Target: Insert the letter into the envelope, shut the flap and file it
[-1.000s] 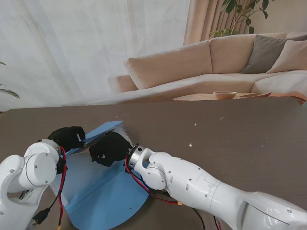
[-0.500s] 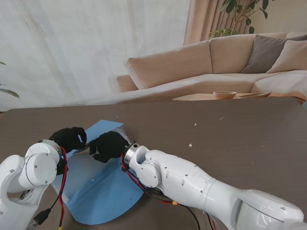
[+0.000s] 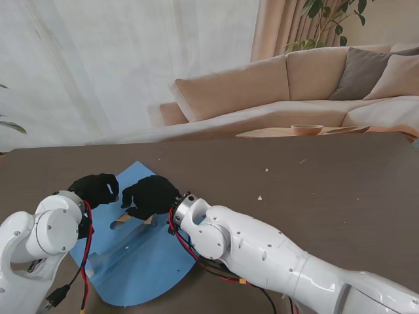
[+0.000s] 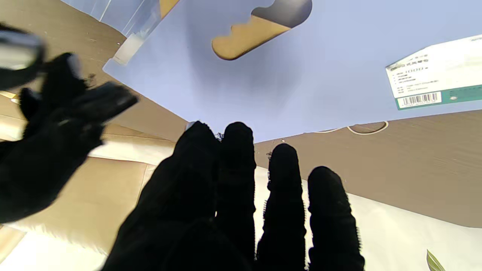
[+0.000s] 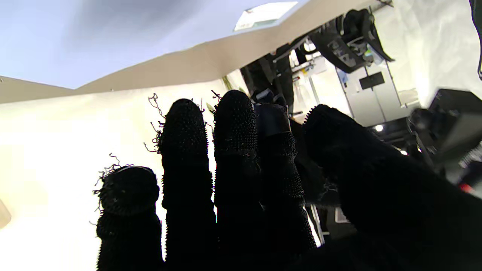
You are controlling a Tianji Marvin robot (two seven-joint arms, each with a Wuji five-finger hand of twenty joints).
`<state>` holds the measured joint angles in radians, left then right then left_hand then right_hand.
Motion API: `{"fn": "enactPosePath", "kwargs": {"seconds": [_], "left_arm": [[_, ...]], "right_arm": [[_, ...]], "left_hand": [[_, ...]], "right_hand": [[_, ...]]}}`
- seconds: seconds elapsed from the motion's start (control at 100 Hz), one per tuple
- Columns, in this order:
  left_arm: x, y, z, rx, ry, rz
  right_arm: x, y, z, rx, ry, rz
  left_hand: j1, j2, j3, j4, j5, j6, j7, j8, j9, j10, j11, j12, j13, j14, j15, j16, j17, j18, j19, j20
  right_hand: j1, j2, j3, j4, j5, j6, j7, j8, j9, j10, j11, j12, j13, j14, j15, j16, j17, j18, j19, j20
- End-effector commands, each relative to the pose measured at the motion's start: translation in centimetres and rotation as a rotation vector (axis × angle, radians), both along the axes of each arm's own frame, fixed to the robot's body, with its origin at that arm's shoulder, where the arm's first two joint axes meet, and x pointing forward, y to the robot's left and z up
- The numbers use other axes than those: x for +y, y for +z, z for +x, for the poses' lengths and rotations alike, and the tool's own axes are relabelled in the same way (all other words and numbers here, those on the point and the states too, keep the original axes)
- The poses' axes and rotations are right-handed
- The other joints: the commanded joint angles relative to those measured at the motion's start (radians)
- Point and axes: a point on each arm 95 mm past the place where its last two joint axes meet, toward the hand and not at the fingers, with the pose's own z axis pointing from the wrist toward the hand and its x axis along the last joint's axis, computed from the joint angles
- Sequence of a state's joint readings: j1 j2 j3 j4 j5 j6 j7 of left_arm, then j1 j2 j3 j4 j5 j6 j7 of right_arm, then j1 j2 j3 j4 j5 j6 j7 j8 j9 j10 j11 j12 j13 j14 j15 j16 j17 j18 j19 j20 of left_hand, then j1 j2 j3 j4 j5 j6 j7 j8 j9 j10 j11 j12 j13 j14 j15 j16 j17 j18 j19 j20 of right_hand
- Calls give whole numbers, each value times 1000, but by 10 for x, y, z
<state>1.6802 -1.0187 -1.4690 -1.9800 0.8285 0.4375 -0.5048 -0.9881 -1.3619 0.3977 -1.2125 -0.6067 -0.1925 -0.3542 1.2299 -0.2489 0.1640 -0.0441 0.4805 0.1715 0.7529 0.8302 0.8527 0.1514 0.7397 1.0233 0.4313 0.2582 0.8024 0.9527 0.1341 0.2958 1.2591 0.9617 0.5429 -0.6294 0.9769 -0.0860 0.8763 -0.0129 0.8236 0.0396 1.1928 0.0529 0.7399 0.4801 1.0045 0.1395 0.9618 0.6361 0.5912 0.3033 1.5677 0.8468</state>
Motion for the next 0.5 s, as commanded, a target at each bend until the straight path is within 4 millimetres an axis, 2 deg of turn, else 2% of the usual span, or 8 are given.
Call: {"fn": "enactPosePath", "kwargs": {"seconds": [0.0,0.2,0.25,0.31,0.41,0.49], "left_arm": [[-3,-3,-2,15,-10,-7],[-2,-13,-8,16,-26,-3],[-1,-18,-12,11,-35,-8],[0,-24,-17,-5,-53,-17],[3,-37,-26,-30,-101,-12],[7,-47,-33,-42,-143,3]], "right_arm": [[-7,-2,-8,17,-5,4],[-35,12,-23,18,-62,47],[-44,14,-27,11,-79,47],[-53,15,-32,9,-98,48],[-69,16,-42,6,-130,42],[-82,15,-51,13,-152,40]], "left_hand": [[61,23,23,21,12,-1,31,4,24,-20,27,15,11,10,24,25,0,5,26,20],[58,24,15,19,6,-4,31,3,19,-27,24,14,6,4,22,24,-3,-1,25,20],[42,15,5,25,-1,-10,19,-7,15,-25,-13,-4,-6,6,5,15,-10,-9,22,18],[-5,-6,18,28,-13,-13,-28,-37,0,-12,-128,1,-40,8,-33,-14,-34,-16,4,10],[-76,-9,16,27,-32,-29,-134,-94,-99,-5,-233,-66,-109,-6,-127,-67,-88,-31,-86,-23],[-128,1,27,20,-5,-46,-238,-135,-233,-9,-235,-191,-158,-26,-195,-98,-126,-40,-159,-30]], "right_hand": [[-22,5,-18,3,-20,-25,9,22,-32,-9,-26,-15,-9,8,-25,-18,-24,3,-9,-13],[-23,14,-33,8,-34,-27,-39,42,-72,-4,-71,-44,-49,11,-92,-43,-70,7,-55,-23],[-28,19,-33,12,-42,-31,-63,49,-89,-5,-85,-53,-61,12,-110,-49,-82,7,-68,-25],[-27,23,-37,15,-49,-36,-89,65,-109,0,-101,-63,-75,14,-139,-58,-99,7,-89,-29],[-33,39,-41,25,-72,-51,-144,95,-160,-1,-130,-81,-108,11,-193,-76,-132,5,-125,-34],[-34,50,-45,34,-95,-68,-175,124,-207,0,-146,-89,-141,9,-236,-90,-161,4,-152,-36]]}}
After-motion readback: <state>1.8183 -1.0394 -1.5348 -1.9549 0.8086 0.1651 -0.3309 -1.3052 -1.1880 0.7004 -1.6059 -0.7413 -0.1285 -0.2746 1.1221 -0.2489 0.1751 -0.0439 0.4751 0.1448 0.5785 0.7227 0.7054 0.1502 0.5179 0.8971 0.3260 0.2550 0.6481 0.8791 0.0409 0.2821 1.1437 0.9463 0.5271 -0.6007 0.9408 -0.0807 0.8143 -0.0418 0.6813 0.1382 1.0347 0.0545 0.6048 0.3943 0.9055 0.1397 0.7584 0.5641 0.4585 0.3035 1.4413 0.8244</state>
